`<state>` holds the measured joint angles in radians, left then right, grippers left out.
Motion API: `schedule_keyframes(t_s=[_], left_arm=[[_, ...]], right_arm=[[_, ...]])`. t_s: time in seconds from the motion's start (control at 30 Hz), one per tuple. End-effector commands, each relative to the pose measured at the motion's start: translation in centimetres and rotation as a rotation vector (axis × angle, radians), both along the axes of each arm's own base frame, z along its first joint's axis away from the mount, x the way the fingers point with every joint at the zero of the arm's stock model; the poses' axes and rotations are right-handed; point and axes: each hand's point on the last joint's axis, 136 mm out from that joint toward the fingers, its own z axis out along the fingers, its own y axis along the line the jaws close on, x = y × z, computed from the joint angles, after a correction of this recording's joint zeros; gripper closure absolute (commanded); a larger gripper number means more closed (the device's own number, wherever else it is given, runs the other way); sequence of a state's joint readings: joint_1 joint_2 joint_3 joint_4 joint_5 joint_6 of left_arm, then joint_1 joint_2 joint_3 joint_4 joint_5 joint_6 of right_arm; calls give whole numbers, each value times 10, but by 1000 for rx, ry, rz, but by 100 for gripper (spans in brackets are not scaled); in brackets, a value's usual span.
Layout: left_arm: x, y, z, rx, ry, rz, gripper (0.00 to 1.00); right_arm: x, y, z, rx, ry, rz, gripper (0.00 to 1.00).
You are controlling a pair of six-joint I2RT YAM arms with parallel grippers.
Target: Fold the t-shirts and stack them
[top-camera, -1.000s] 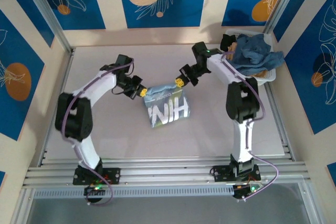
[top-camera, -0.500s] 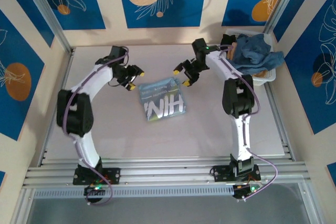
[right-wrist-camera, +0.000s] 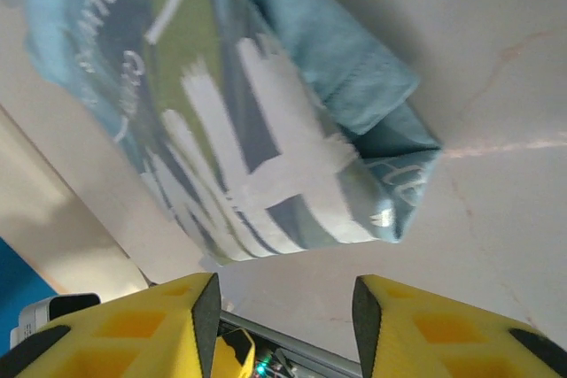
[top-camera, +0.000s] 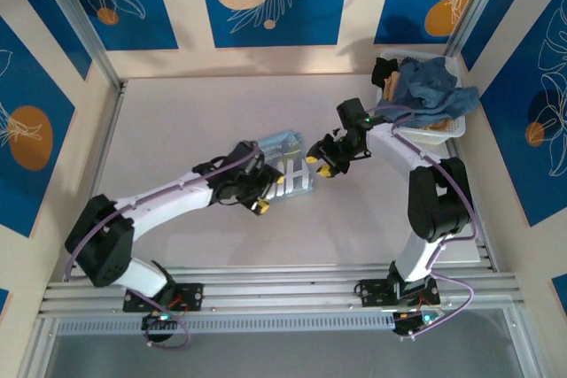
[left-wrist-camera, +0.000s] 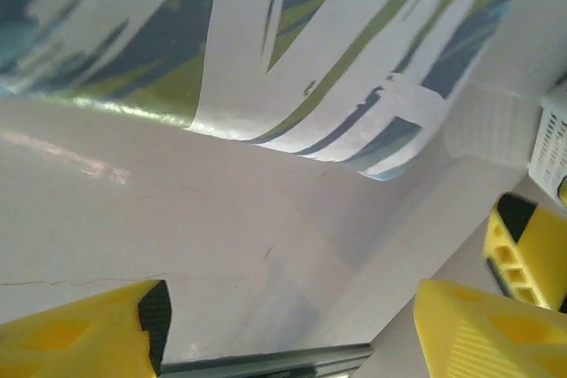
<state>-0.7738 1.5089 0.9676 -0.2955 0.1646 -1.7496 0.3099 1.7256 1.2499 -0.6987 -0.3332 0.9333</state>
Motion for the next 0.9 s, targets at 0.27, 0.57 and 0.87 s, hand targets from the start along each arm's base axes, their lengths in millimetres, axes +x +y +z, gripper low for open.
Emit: schedule_keyframes(t_s=[0.27,0.57,0.87], left_arm=[[30,-65,-50,-145,172,431,19],[54,-64,-68,-145,110,518,30],[96,-8,-98,-104,38,573,80]], right_arm=[[-18,-12,44,55,-102,9,50],[-34,-12,56,95,-94,18,50],[-35,-15,62,108,-90,15,51]])
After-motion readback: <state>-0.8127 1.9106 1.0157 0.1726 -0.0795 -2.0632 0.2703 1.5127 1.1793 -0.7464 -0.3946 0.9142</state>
